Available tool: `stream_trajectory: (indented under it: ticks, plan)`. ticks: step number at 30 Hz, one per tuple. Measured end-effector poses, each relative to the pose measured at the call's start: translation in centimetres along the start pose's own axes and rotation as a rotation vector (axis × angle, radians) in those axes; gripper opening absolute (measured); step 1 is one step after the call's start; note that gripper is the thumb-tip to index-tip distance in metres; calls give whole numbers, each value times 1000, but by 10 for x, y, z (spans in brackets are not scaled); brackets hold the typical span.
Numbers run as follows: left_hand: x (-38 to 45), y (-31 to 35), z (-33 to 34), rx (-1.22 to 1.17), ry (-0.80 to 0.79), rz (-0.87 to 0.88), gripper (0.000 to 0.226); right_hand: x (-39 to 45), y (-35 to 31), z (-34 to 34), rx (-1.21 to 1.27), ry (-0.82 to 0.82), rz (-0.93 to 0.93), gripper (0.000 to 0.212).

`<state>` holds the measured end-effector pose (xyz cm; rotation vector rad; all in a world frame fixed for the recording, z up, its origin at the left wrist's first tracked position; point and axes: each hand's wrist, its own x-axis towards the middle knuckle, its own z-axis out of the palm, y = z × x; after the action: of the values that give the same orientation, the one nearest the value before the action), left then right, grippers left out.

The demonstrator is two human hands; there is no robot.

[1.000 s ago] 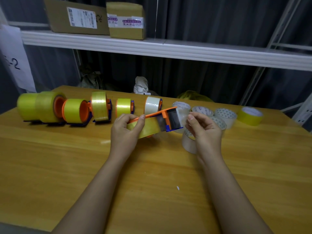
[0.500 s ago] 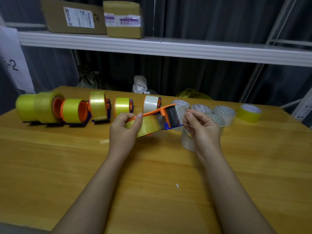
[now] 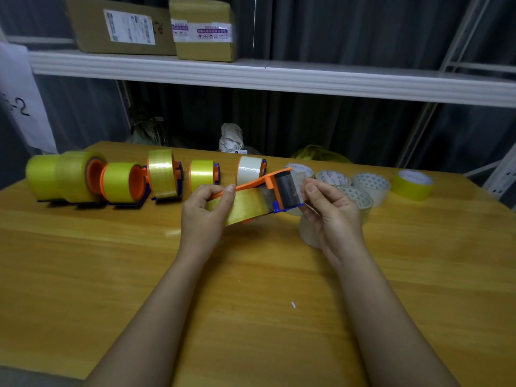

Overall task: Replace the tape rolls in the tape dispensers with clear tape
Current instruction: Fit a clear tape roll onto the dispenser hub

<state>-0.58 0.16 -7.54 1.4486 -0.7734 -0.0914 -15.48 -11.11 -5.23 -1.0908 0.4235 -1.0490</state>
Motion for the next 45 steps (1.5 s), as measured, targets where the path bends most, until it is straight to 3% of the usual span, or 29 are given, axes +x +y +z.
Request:
stream_trajectory:
  ticks: [12,22,30,35,39,45]
  plan:
    - [-1,3,0,-32,-6,-17,16,2,4,-1,-11,-53,34,16]
    - [-2,5,2,-90,12,-92,20,0,9,1,-160,-31,-15,17]
    - [-1,3,4,-142,34,-157,27,0,12,1,-382,-86,-177,26]
    - [2,4,7,-234,68,-206,31,-1,18,-2,-671,-67,-195,23]
    - [6,1,5,-248,69,-197,34,-4,12,1,-497,-51,-305,26]
    - [1,3,13,-283,-38,-224,38,-7,17,6,-497,-187,-226,41]
